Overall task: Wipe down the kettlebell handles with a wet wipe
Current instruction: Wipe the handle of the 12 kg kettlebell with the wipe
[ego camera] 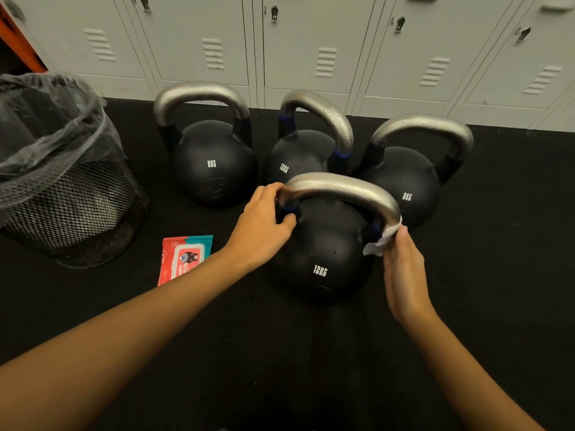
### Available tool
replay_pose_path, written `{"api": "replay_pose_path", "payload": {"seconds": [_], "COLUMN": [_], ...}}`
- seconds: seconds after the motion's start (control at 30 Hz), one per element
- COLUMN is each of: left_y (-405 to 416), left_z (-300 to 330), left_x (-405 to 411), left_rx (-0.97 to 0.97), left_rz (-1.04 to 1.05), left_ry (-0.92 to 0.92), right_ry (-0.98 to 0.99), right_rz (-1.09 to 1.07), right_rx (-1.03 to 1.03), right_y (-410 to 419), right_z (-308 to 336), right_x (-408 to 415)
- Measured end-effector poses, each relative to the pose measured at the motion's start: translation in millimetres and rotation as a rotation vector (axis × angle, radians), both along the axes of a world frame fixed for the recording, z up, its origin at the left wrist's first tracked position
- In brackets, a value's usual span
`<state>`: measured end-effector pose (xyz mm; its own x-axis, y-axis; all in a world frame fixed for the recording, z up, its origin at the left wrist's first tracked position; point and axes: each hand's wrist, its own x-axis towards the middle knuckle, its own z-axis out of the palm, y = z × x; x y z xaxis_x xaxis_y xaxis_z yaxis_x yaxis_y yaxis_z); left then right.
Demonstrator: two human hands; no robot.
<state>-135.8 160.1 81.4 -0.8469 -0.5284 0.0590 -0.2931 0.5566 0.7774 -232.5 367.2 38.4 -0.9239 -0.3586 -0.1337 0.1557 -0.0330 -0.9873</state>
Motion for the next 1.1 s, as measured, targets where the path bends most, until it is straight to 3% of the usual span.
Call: {"api": "replay_pose_path", "payload": {"seconds": [0.17,0.37,0.7,0.9,1.03,1.1], "left_y": [2.2,1.5,6.3,27.1,47.6,55.7], "left_z": [-2.4,-1.7,5.0,10.2,34.1,46.7], "left_x": [-0.3,1.0,-0.6,3.7,1.2,-3.7], "left_rx": [-0.003,-0.008,0.035,-0.081,-0.168,-0.178], "left_rz": [-0.005,-0.02,0.006,0.082,-0.112,-0.26], "left_ry": [-0.002,-0.015,-0.015,0.212,0.363,0.336], "right_ry": [0.236,0.361,0.338,0.525,0.587,0.629], "right_rz": [-0.02,-0.075,-0.113,-0.179,-0.19,-0.172], "right_rx": [0.061,0.097,0.138,0.093,0.062,0.051], "right_y": [10.6,6.1,10.3,5.3,5.1,5.4], "right_z": [-8.1,-5.0,-6.2,22.7,39.5,49.3], "right_x": [22.2,16.8,14.5,6.2,4.3,6.2]}}
